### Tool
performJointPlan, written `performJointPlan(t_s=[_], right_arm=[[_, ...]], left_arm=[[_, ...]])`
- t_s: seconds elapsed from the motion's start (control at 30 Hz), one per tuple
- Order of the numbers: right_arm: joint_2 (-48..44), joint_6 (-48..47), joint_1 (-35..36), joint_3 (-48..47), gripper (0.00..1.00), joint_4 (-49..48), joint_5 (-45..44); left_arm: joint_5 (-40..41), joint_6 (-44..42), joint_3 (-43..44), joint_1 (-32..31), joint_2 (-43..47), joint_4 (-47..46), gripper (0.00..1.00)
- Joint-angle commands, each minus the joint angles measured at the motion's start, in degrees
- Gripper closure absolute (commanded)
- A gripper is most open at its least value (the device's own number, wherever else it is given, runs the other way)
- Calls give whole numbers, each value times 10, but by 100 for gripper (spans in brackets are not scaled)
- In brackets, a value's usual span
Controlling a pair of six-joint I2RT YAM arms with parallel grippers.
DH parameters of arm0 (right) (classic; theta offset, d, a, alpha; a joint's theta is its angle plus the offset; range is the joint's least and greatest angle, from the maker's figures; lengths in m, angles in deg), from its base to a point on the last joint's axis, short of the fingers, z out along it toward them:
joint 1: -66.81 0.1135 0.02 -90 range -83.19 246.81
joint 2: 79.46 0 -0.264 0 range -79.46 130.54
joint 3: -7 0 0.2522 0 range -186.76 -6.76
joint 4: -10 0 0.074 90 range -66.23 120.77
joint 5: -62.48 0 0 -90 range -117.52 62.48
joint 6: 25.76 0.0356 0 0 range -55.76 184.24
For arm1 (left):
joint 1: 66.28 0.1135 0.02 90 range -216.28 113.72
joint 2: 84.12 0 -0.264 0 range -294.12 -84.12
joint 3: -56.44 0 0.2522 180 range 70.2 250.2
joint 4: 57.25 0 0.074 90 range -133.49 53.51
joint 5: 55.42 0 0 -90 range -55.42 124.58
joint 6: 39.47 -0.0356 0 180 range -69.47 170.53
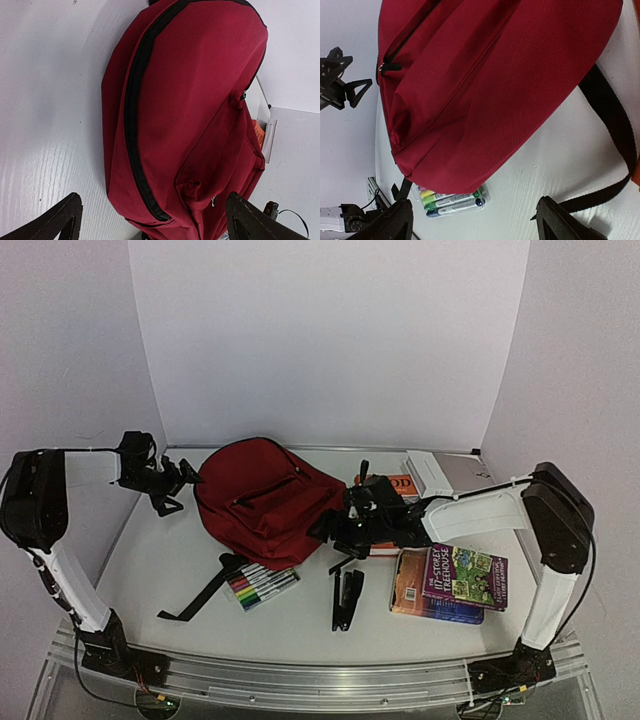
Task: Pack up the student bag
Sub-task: Move the student bag to the center of the board.
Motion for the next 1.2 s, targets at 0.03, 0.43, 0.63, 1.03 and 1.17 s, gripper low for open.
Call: performJointPlan(t_s=[0.03, 0.43, 0.63, 1.03, 1.17], right_arm=[[44, 17, -2, -52, 17, -28, -25], [101, -1, -2, -95, 48, -35, -33], [84, -19, -2, -99, 79, -36, -25], [-93, -64, -2, -12, 100, -15, 0], [-145, -71, 3, 40, 100, 23, 10]], left_arm=[[-43, 21, 17, -1, -62, -67, 1], [-120, 24, 63, -1, -135, -113, 58], [-159, 17, 106, -2, -162, -94, 98], [-101, 9, -6, -21, 105, -6, 100], [-76, 30, -93, -37, 183, 7, 100]])
